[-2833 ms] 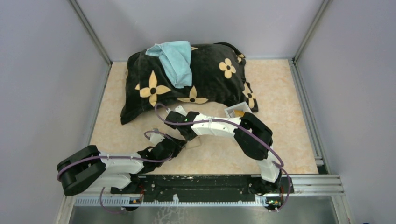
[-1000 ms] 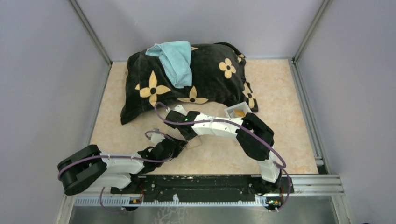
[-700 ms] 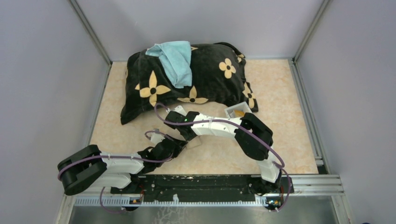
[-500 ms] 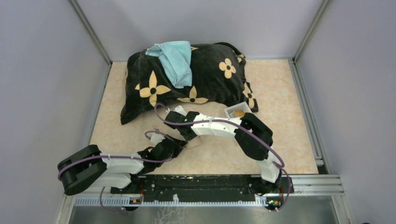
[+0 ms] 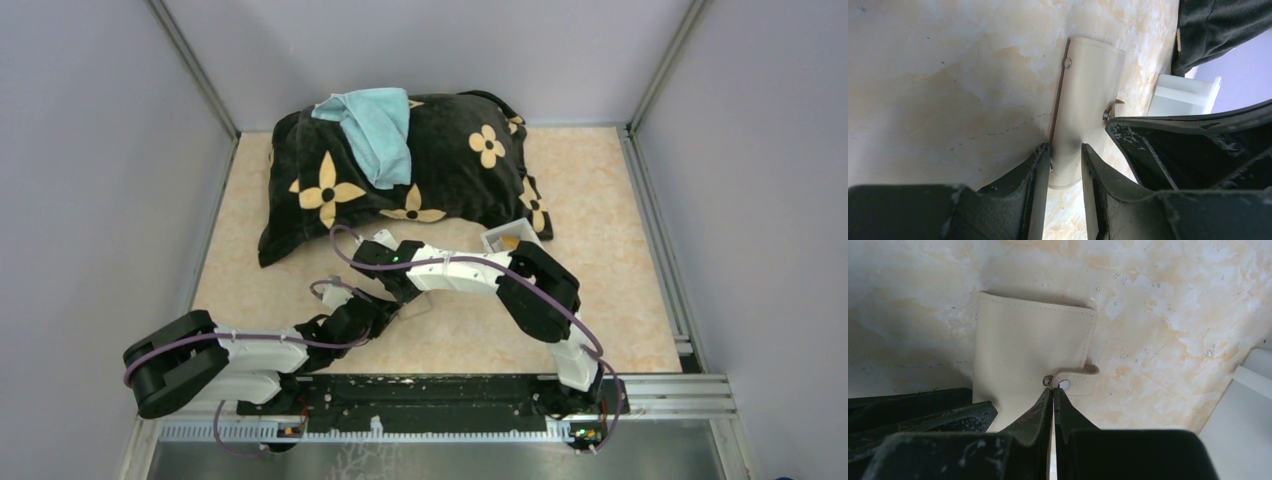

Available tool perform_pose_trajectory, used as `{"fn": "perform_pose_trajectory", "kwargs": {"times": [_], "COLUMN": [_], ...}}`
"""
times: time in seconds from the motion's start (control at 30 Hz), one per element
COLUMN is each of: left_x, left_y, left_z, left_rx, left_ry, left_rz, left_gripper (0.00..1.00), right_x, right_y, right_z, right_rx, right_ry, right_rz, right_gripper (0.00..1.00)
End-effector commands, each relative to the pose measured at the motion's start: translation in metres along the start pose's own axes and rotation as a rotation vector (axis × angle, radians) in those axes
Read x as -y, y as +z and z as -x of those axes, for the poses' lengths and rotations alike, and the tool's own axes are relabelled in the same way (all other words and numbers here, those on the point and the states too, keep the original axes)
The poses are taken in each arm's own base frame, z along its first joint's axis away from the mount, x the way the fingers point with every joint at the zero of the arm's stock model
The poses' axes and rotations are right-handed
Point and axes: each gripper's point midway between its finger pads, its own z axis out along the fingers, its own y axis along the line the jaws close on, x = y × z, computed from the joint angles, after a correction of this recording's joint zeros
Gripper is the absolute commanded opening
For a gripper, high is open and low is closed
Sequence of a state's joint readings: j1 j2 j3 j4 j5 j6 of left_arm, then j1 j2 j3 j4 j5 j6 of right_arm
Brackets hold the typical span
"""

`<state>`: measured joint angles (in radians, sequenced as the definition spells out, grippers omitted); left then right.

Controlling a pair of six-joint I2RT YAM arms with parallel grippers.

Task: Put the credit cards into the card holder
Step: Close the card holder at the center of the board.

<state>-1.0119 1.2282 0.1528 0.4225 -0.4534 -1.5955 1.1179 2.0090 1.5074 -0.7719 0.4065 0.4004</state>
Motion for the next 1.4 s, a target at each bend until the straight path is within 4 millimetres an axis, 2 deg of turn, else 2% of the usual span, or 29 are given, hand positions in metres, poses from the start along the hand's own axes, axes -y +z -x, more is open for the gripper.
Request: {"fn": "perform_pose_trajectory", "kwargs": {"times": [0.0,0.43,0.63,0.97,1.37], "left_x": [-0.057,-0.058,-0.059,-0.06,-0.06], "left_y": [-0.004,-0.002,-0.002,-0.002,-0.001], "left_z": [0.0,-0.002,-0.002,-0.003,-0.004], "left_rx": [-0.02,-0.026,-0.028,-0.031,-0.035], "left_ry": [0.118,0.119,0.12,0.12,0.121], "left_rz": [0.169,0.174,0.176,0.176,0.177], "left_gripper": [0.38,0.38,0.38,0.38,0.37], "right_x": [-0.001,0.001,0.001,0.007,0.007], "right_y": [-0.001,-0.014,-0.014,-0.012,-0.007], "right_z": [0.014,0.029,0.029,0.027,0.026], "right_rx": [0.026,0.075,0.074,0.071,0.06], "right_ry": [-0.001,0.016,0.017,0.004,-0.01], "right_rz": [-0.003,0.008,0.009,-0.028,-0.04], "right_gripper": [0.03,0.02,0.02,0.19,0.22]}}
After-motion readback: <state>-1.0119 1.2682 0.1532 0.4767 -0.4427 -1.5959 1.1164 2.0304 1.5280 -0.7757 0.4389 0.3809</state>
